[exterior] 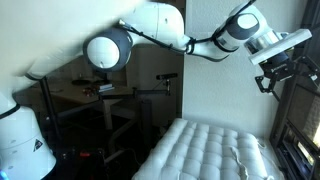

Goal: Open the window pane on the bottom left

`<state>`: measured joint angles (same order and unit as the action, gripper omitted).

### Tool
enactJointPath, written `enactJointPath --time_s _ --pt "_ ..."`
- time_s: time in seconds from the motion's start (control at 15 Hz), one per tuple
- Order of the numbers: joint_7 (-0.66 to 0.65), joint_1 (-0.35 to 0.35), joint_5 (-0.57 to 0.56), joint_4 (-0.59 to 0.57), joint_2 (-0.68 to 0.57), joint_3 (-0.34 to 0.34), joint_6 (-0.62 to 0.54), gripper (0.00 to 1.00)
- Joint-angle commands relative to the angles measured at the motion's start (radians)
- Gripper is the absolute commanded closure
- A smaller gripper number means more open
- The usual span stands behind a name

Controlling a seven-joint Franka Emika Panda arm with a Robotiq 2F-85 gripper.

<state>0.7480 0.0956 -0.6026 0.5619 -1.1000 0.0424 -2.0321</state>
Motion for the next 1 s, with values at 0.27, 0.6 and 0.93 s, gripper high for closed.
enactJointPath --time_s 0.27,0.6,0.93 --pt "0.014 -0.015 0.004 0.005 -0.016 0.014 -0.098 0.00" --pt "0.036 -0.024 0.004 0.009 -0.032 0.018 -0.201 0.00" --pt "0.068 -0.031 0.018 0.020 -0.030 0.040 -0.180 0.00"
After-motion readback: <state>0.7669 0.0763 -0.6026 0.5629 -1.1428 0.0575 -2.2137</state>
